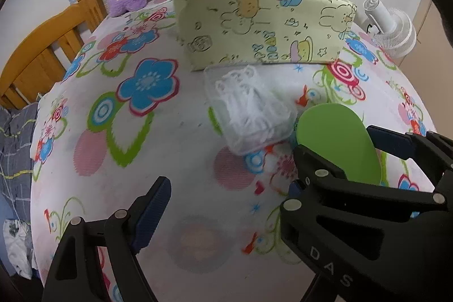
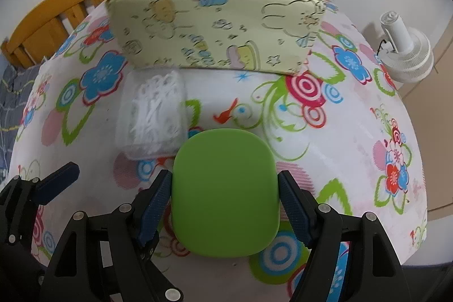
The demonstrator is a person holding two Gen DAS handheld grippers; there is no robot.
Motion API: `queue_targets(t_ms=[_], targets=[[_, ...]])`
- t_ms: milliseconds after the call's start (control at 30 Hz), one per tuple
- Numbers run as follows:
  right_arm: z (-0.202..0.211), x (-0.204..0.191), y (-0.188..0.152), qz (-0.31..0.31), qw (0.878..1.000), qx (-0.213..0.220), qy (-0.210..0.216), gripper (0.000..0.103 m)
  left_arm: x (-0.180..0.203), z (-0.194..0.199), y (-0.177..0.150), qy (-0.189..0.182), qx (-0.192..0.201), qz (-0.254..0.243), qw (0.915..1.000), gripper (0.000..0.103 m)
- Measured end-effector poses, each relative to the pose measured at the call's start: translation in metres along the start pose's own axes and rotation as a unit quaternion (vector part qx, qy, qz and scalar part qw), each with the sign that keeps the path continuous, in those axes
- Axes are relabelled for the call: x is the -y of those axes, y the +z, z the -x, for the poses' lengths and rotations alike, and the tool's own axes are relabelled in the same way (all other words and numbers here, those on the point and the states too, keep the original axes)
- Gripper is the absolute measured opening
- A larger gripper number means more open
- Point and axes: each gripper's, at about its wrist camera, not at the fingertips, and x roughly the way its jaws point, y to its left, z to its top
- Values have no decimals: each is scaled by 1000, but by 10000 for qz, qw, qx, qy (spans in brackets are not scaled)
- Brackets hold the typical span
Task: Organize rigid objects
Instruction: 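Grasp the green case with the right tool while the left tool grasps the clear floss-pick box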
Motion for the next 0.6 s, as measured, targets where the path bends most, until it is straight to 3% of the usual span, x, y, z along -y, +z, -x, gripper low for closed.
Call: queue_targets(t_ms=[600], targets=[[-21, 31, 34, -185, 9997, -114, -134, 77, 20, -27, 40, 38, -135, 53, 9999, 87]])
